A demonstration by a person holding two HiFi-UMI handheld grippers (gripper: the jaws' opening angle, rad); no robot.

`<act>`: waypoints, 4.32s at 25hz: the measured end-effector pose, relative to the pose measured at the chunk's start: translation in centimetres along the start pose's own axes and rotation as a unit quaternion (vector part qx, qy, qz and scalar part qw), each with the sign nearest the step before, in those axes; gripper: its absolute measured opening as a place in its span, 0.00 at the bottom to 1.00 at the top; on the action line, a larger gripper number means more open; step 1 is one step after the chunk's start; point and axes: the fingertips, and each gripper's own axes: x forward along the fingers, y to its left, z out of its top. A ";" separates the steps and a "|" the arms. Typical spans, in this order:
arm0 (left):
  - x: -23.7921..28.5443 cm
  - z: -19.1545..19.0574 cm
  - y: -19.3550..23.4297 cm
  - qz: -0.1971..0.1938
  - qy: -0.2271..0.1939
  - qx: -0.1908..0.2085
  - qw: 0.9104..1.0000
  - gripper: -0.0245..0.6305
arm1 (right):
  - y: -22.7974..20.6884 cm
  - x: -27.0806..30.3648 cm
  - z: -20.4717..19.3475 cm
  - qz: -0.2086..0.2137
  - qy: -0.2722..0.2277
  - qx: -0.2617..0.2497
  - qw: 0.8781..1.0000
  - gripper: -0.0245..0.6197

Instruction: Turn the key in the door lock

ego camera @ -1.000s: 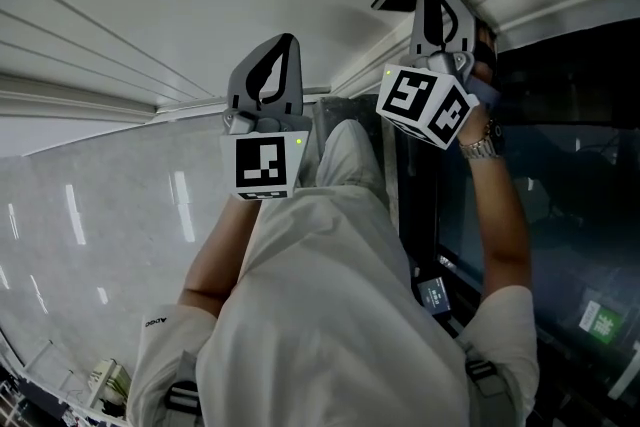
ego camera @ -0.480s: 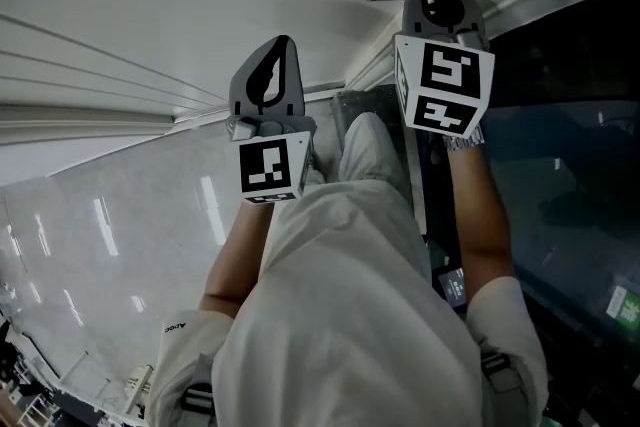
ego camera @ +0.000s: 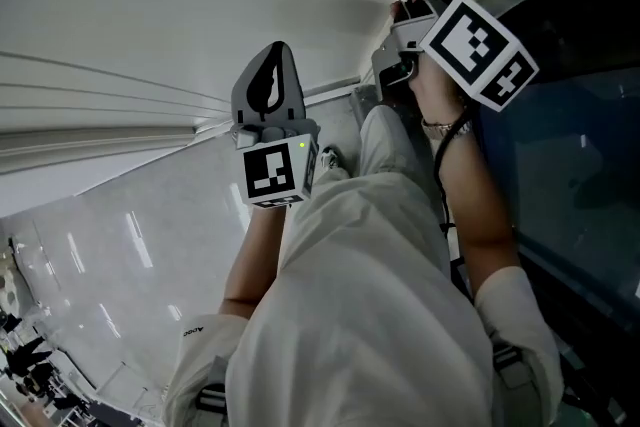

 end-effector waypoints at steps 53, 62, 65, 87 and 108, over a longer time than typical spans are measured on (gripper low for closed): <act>-2.1 -0.2 0.4 0.010 -0.006 -0.016 1.000 0.05 | 1.6 -0.3 -1.8 -0.086 0.035 -0.843 0.530 0.21; -1.9 -0.3 0.8 0.008 0.000 -0.013 1.000 0.05 | 1.6 -0.2 -1.6 -0.102 0.022 -0.831 0.546 0.20; -1.8 -0.3 0.9 0.008 -0.001 -0.016 1.000 0.05 | 1.7 -0.2 -1.5 -0.106 0.025 -0.820 0.562 0.20; -1.6 -0.7 1.0 0.012 0.005 -0.021 1.000 0.05 | 2.0 -0.3 -0.7 -0.095 0.018 -0.686 0.721 0.19; -1.8 -0.7 1.0 0.015 0.002 -0.025 1.000 0.05 | 2.3 -0.2 -0.5 -0.061 0.017 -0.569 0.820 0.18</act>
